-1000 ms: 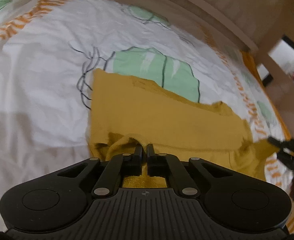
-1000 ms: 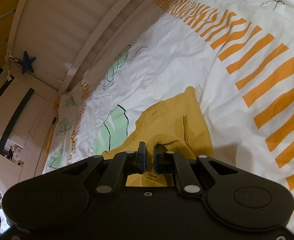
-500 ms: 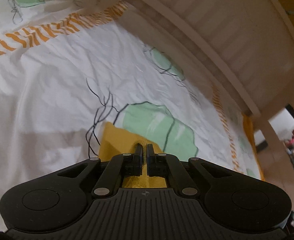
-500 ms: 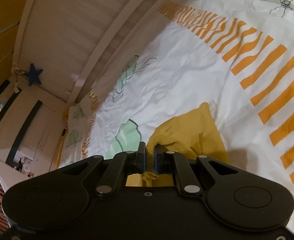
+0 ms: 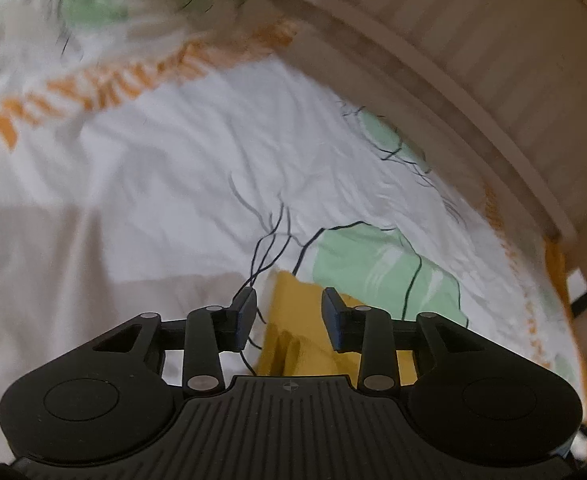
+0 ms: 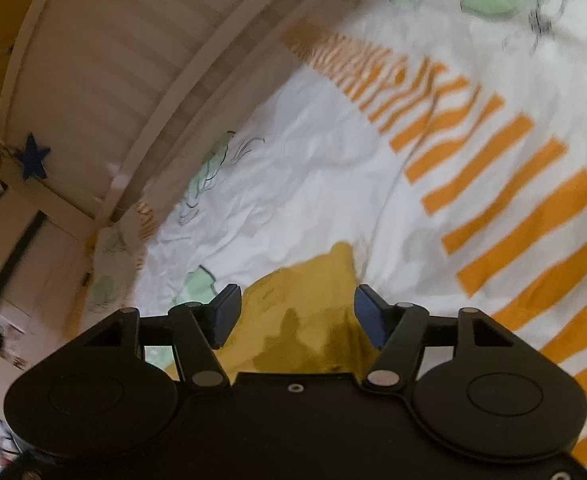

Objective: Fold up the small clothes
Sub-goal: 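Lower the folded hem onto the sweater and open both grippers, then smooth the folded sweater with both open grippers, pressing it flat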

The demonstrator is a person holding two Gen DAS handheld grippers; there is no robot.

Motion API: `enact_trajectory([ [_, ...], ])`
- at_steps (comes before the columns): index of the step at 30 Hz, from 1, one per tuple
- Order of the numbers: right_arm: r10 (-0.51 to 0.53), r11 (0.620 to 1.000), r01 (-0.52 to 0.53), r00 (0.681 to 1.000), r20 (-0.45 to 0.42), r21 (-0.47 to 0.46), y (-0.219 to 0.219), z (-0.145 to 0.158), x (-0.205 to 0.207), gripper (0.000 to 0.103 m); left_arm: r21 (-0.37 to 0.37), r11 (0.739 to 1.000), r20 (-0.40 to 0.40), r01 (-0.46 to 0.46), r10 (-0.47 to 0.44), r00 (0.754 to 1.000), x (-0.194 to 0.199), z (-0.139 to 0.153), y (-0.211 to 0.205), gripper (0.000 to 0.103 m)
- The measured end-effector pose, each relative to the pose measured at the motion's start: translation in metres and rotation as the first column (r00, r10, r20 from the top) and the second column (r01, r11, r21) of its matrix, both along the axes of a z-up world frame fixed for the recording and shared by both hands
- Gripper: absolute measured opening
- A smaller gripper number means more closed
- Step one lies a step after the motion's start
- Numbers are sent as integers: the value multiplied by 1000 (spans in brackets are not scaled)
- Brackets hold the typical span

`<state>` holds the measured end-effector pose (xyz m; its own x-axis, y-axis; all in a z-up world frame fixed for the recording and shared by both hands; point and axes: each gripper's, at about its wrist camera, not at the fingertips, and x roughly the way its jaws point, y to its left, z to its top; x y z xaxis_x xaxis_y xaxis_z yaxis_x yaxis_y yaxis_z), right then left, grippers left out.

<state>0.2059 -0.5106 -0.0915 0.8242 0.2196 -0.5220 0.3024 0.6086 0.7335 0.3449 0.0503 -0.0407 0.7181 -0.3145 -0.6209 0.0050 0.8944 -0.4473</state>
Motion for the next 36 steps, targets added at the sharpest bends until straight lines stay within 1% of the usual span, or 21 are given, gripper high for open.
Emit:
enact_trajectory([
  [2, 27, 997, -27, 1000, 1, -73, 7, 10, 0, 68, 54, 997, 29, 54, -55, 998, -7, 7, -12, 44],
  [4, 73, 986, -72, 997, 2, -151, 19, 19, 2, 68, 129, 983, 59, 128, -136, 989, -18, 12, -29, 45],
  [5, 106, 974, -104, 994, -1, -202, 29, 25, 2, 69, 171, 971, 67, 166, -180, 981, -24, 14, -39, 45],
  [7, 166, 946, -162, 986, -10, -283, 46, 31, 1, 70, 244, 939, 68, 241, -265, 962, -35, 13, -57, 45],
  [10, 243, 907, -240, 969, -35, -345, 69, 35, 1, 70, 314, 884, 54, 346, -381, 923, -54, 9, -78, 45],
  [13, 313, 855, -313, 947, -71, -413, 91, 38, -2, 70, 359, 835, 37, 417, -460, 887, -68, 2, -92, 45],
  [15, 354, 816, -359, 930, -101, -453, 104, 37, -4, 70, 379, 796, 7, 471, -512, 859, -76, -3, -99, 45],
  [18, 399, 788, -411, 908, -128, -459, 119, 33, -5, 70, 391, 744, -56, 542, -568, 821, -82, -16, -109, 45],
  [19, 415, 779, -429, 900, -136, -458, 123, 31, -4, 70, 396, 732, -72, 554, -577, 814, -84, -19, -110, 45],
  [20, 430, 768, -446, 891, -146, -459, 127, 29, -3, 70, 405, 724, -85, 558, -578, 812, -84, -23, -112, 45],
  [23, 468, 727, -496, 864, -186, -474, 141, 22, -1, 70, 411, 729, -99, 548, -562, 821, -77, -31, -112, 45],
  [25, 476, 700, -511, 855, -207, -498, 148, 17, 0, 70, 407, 743, -96, 532, -544, 833, -72, -32, -111, 45],
  [28, 470, 663, -506, 855, -220, -552, 155, 16, 2, 70, 404, 760, -89, 509, -522, 849, -64, -31, -110, 45],
  [29, 461, 646, -499, 858, -225, -578, 157, 15, 5, 70, 405, 763, -88, 504, -515, 852, -61, -31, -110, 45],
  [31, 446, 624, -490, 863, -237, -608, 160, 13, 8, 70, 404, 771, -89, 492, -502, 860, -54, -32, -110, 45],
  [33, 436, 609, -485, 866, -245, -628, 162, 10, 12, 71, 400, 776, -91, 488, -496, 864, -48, -32, -110, 45],
  [36, 429, 600, -481, 868, -250, -640, 165, 8, 20, 73, 396, 784, -89, 477, -485, 870, -37, -32, -111, 45],
])
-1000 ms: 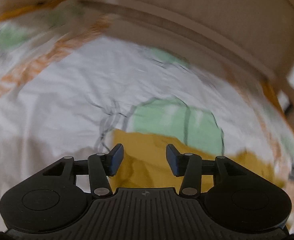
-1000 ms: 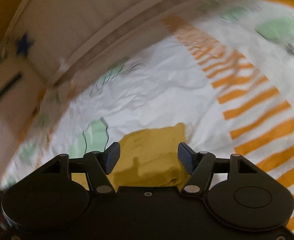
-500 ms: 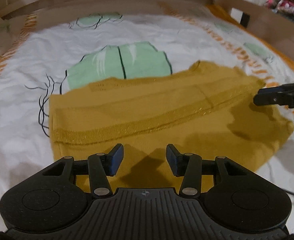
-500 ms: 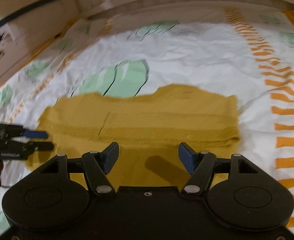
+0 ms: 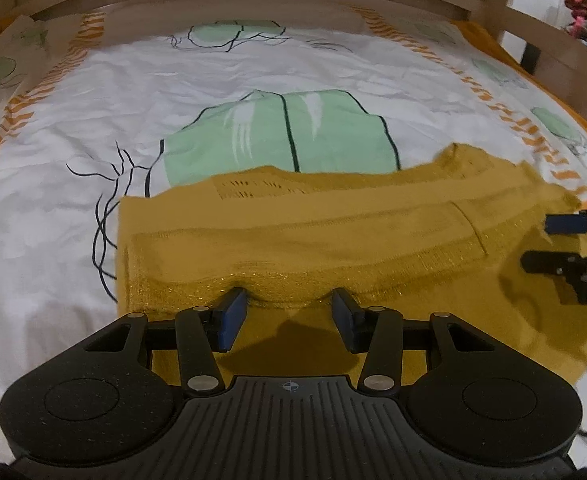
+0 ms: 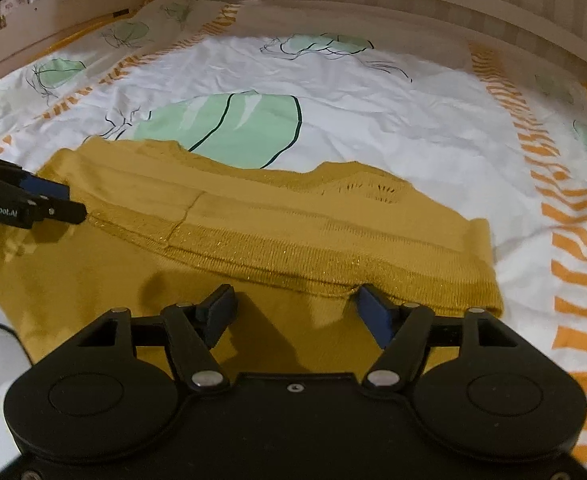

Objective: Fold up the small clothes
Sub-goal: 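Smooth the folded sweater with both open grippers, pressing it flat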

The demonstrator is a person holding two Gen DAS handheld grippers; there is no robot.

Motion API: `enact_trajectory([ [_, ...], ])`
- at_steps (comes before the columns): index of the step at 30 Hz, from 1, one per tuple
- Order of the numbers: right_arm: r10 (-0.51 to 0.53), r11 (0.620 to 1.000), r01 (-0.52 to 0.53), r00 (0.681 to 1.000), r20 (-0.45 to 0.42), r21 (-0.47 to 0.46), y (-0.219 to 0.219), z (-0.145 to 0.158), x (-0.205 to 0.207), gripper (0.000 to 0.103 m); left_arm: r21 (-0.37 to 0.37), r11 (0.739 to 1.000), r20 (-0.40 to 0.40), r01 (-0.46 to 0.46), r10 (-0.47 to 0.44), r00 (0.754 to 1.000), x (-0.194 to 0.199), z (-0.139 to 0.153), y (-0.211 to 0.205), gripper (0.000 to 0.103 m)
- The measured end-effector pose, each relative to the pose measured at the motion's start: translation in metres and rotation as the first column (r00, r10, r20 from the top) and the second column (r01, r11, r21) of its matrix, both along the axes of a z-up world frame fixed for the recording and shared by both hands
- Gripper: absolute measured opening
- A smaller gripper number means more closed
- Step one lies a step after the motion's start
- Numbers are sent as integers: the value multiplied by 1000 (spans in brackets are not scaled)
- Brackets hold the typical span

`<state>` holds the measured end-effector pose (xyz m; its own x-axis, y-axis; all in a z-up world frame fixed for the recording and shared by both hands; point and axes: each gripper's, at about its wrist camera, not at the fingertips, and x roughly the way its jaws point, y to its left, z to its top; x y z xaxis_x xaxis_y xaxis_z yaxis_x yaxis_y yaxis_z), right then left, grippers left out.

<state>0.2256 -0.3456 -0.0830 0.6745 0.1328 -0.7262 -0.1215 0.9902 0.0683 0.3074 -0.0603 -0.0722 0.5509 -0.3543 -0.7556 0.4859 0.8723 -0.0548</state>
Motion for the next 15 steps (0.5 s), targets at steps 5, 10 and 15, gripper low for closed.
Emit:
enact_trajectory([
  [5, -53, 998, 54, 999, -9, 23, -7, 1, 19, 73, -39, 998, -21, -47, 46, 999, 19, -1, 5, 45],
  [10, -121, 988, 124, 992, -36, 87, -17, -2, 40, 74, -102, 988, -28, -120, 118, 993, 34, 3, 14, 45],
  [15, -170, 977, 174, 985, -41, 120, -23, -1, 53, 76, -161, 962, -33, -218, 216, 976, 44, 11, 27, 46],
])
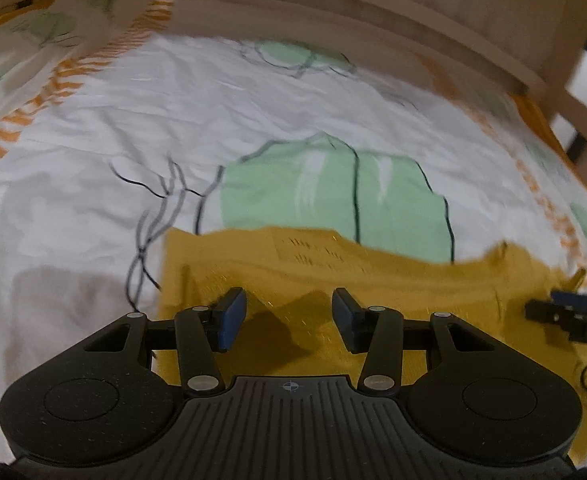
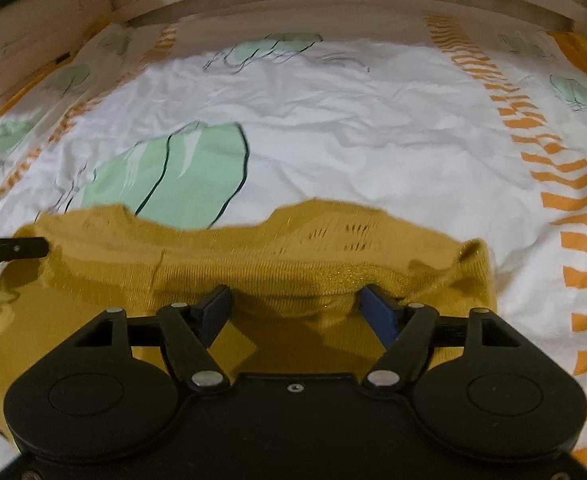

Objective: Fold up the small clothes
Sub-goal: 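Smooth the folded sweater with both open grippers, pressing it flat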

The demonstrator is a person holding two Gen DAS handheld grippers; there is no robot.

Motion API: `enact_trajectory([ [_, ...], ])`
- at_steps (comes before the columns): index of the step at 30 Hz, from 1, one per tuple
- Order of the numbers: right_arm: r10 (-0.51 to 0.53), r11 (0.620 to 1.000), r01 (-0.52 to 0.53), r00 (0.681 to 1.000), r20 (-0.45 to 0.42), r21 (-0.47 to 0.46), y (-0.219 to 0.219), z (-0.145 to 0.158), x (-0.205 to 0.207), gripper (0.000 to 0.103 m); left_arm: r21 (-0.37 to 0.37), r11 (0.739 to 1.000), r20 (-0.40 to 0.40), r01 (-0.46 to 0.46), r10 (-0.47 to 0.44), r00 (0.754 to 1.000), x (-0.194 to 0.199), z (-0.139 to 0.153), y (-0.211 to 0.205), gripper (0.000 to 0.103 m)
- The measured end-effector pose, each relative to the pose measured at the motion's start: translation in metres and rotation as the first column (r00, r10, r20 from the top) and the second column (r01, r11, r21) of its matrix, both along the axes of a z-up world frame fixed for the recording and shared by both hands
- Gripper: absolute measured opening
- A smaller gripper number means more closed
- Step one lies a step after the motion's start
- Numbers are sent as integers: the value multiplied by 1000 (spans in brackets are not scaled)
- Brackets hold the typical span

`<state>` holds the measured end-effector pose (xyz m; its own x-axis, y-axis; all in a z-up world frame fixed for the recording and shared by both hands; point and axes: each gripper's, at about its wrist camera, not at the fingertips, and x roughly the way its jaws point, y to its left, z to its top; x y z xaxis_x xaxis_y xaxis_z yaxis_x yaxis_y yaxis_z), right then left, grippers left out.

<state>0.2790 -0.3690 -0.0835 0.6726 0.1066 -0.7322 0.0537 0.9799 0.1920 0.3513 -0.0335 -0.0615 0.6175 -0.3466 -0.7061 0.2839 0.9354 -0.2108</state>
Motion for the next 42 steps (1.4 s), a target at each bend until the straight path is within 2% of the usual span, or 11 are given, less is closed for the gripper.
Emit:
enact_trajectory([
  [3, -48, 999, 48, 999, 0, 11, -6, 2, 10, 76, -22, 1000, 0, -21, 21, 1000, 3, 5, 6, 46],
  [8, -108, 994, 107, 994, 18, 37, -15, 9, 12, 76, -1, 999, -25, -34, 34, 999, 4, 9, 9, 46],
  [14, -13, 1000, 14, 999, 37, -26, 9, 22, -17, 81, -7, 998, -60, -58, 58, 997, 4, 9, 16, 46],
  [19, 80, 994, -80, 997, -6, -70, 38, 14, -26, 83, 35, 999, -79, -30, 32, 996, -1, 9, 16, 46],
  [23, 110, 986, -113, 993, -36, -125, 58, 2, -14, 84, 25, 999, -79, -35, 37, 996, -1, 12, 21, 46],
  [26, 100, 984, -104, 994, -36, -145, 65, -2, 10, 88, 13, 999, -76, -47, 48, 996, 0, 14, 24, 46],
  [31, 13, 995, -15, 1000, -27, -96, 59, 1, 54, 87, 10, 999, -81, -33, 34, 996, 0, 16, 24, 46],
  [34, -43, 998, 42, 999, -12, -42, 48, 6, 61, 87, 22, 1000, -80, -9, 11, 997, -2, 17, 23, 46],
  [42, -27, 1000, 27, 1000, 4, 15, 32, 14, 23, 87, 45, 998, -116, 42, -36, 993, -2, 7, 15, 47],
])
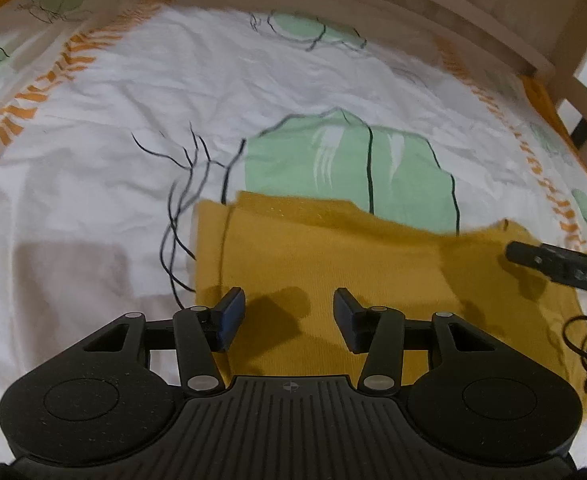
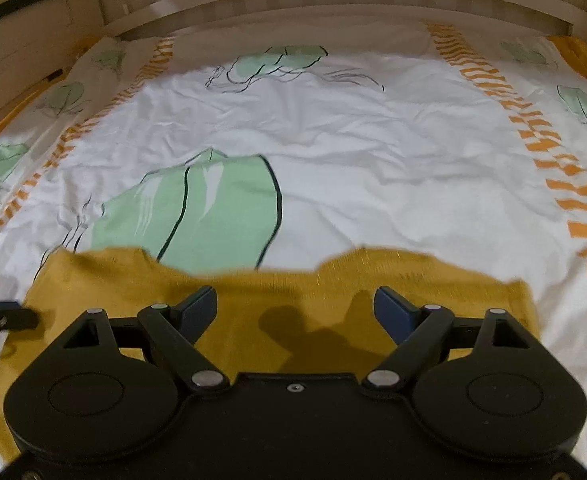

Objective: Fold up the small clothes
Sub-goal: 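Smooth the folded sweater with both open grippers, pressing it flat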

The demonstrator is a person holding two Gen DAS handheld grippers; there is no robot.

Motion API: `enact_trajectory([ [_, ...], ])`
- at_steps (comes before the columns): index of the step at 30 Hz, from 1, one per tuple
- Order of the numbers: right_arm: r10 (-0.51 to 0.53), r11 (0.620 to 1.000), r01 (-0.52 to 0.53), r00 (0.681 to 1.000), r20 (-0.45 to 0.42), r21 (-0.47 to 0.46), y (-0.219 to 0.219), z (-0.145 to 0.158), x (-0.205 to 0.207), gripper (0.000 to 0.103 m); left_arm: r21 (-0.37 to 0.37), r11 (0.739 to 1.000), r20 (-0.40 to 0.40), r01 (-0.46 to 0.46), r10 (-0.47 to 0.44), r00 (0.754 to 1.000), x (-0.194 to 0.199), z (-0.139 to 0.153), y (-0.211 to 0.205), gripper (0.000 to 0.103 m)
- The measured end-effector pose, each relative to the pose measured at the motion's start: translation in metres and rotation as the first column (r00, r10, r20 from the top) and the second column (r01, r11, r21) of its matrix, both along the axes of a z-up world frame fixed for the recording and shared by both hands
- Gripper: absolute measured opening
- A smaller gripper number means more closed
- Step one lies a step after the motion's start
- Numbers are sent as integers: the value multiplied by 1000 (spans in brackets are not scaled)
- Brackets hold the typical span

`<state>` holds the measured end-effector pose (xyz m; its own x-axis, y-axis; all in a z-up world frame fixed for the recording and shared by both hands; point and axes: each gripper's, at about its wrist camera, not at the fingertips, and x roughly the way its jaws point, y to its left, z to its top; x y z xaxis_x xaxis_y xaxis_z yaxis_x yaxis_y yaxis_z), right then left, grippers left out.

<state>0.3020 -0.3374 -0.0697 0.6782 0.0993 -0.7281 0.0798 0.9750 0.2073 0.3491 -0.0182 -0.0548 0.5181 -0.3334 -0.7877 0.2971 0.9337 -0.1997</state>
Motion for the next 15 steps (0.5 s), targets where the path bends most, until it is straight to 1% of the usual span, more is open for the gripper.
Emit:
enact_trajectory([
  [3, 20, 1000, -20, 1000, -2, -12, -5, -1, -17, 87, 16, 1000, -6, 14, -14, 1000, 0, -5, -3, 47],
  [8, 29, 995, -31, 999, -27, -96, -22, -9, -40, 87, 22, 1000, -17, 2, -2, 1000, 2, -15, 0, 47],
  [12, -55, 993, 49, 997, -54, -105, -54, -19, -54, 88, 24, 1000, -9, 10, -10, 1000, 1, -16, 3, 47],
  [15, -121, 992, 118, 990, -67, -55, -76, -20, -66, 91, 31, 999, -8, 17, -17, 1000, 0, -15, 3, 47],
])
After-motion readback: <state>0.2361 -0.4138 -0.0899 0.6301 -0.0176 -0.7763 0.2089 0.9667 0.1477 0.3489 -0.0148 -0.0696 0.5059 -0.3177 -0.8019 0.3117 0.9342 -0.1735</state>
